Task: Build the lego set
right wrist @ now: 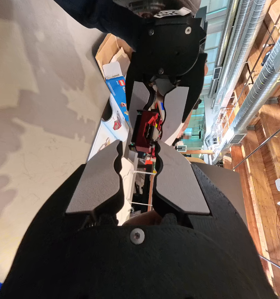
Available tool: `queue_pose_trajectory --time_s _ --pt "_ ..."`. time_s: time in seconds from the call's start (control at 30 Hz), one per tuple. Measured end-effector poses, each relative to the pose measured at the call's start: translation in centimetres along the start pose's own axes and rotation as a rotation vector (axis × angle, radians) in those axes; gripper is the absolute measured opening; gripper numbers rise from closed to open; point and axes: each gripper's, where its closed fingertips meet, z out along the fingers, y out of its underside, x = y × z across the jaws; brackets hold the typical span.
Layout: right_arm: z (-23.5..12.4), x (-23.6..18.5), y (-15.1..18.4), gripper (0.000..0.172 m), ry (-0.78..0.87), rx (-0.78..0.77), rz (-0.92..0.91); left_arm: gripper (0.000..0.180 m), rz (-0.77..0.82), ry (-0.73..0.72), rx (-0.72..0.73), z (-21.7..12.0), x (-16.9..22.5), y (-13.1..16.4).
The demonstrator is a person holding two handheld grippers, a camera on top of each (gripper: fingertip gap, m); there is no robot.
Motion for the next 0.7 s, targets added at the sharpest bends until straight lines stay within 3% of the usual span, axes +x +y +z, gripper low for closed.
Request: queue_pose_trajectory --time_s 0.7 --pt "0.0 1.3 0.2 0.028 0.087 -0.064 -0.037 0.033 0.030 -0.063 -0.029 -0.1 -1.3 -0.1"
